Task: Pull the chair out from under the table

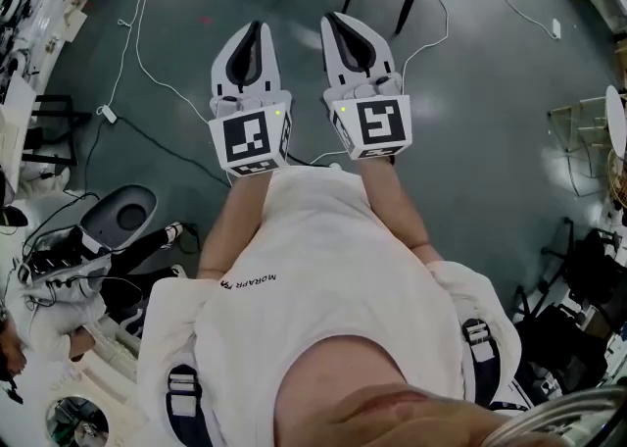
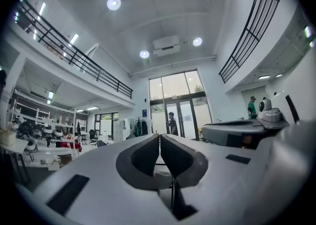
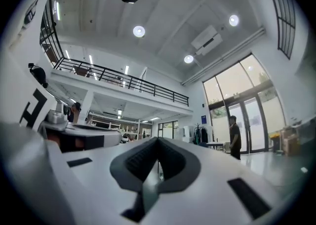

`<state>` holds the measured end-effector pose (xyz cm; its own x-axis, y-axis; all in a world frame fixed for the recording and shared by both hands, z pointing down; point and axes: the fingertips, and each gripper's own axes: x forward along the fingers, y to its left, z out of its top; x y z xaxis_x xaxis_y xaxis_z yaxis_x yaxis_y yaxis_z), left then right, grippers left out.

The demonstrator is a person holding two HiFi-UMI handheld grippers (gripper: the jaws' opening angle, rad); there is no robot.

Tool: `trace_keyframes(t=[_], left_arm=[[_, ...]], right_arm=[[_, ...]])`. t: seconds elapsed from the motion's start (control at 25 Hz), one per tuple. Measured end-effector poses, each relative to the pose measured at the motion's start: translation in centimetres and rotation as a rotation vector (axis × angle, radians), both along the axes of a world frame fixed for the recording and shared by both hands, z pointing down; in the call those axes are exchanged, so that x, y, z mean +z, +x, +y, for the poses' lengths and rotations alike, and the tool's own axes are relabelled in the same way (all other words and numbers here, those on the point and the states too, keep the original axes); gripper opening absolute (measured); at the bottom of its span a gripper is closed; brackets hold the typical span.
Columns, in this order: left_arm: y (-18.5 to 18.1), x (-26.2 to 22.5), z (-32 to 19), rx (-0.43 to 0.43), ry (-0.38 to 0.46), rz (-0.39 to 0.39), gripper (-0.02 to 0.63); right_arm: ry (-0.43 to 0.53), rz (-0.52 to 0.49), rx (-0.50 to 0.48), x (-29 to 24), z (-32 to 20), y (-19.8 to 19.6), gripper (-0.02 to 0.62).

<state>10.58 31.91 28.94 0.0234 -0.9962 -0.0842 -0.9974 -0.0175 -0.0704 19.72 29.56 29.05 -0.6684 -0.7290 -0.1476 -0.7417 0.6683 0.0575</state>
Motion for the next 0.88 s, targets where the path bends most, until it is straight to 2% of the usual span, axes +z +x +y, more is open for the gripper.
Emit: trace_keyframes(t=[0.2,0.36,0.48,0.56,0.88], left_arm=[[0.4,1.1,-1.3,-0.015,-0.018,-0.006,0.014],[0.1,1.9,-4.3,-0.024,-0.032,0.001,0.014],[-0.6,2.7,-7.1,-0.023,-0.030,-0.049,0.014],[-1.9,2.8,-9.5,-0.008,-0.015,-0.075,0.014],[-9.9,2.3,-21.0,0.036,-0.035,-0.028,0.014]], right_arm=[[-0.028,0.010,-0.016,1.4,-1.7,0.0,0.014],[-0.054,0.013,-0.022,2.3,-4.9,-0.2,0.014],[-0.012,0.021,0.003,2.5,-7.3,-0.8,0.014],[0.014,0.028,0.017,2.6,-9.5,-2.3,0.014],[-0.020,0.052,0.056,2.4,-21.0,-9.7,0.014]])
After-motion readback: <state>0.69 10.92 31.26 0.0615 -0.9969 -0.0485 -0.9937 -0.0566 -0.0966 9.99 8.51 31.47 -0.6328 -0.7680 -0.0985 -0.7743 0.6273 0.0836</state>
